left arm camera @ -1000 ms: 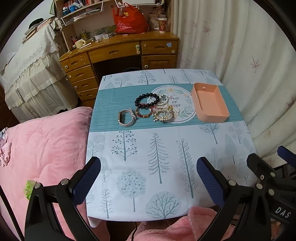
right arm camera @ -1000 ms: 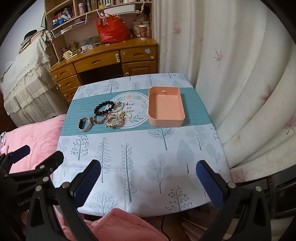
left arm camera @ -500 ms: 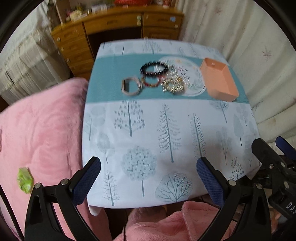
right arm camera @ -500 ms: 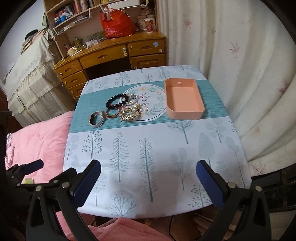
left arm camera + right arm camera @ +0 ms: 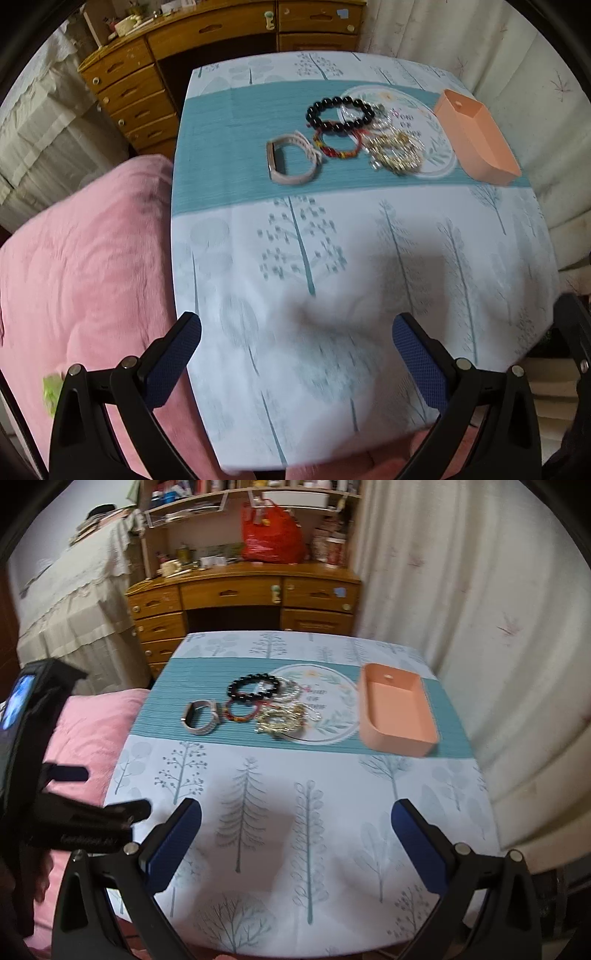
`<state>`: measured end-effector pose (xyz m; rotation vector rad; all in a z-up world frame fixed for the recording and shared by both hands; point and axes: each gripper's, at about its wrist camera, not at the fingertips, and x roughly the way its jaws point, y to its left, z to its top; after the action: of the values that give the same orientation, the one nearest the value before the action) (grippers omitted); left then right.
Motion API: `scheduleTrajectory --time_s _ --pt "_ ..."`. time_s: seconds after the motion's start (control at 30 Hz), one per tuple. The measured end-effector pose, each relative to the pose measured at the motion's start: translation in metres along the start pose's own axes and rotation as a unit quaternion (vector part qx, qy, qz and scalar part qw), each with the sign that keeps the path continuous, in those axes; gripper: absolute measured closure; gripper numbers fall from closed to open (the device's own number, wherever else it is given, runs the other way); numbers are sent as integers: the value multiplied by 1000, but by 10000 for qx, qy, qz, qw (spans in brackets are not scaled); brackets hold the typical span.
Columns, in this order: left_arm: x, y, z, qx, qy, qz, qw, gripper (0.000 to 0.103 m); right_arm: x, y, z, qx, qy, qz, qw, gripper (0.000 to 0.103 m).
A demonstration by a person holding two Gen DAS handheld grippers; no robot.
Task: Organize jewelry
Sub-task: 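Move left gripper toward pink watch band while right gripper approaches gold leaf comb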
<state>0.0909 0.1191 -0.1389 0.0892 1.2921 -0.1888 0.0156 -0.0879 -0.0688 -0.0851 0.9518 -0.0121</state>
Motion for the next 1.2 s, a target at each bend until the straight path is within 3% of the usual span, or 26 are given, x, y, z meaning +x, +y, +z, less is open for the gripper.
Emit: scheduleTrajectory --time_s 0.27,0.5,0.6,0.77,0.9,1.03,1.2 --pt "45 10 40 13 -779 -86 9969 1 53 0 23 240 -342 516 9978 0" --pt "81 9 69 -1 -1202 -30 9928 1 128 -5 40 320 -156 531 9980 0" --pt "96 6 79 73 -1301 154 9914 1 162 -6 43 222 31 587 9980 0" --pt "108 2 91 138 -1494 234 9884 1 195 -2 41 -40 109 632 9979 0" --pt "110 1 98 154 -1657 312 9856 7 207 2 38 -169 107 720 9972 0" --pt "110 3 103 116 -1776 160 9839 10 213 4 37 -203 22 764 9969 0" --pt "116 4 103 14 -1653 -19 9862 30 216 5 43 -233 -164 766 9967 1"
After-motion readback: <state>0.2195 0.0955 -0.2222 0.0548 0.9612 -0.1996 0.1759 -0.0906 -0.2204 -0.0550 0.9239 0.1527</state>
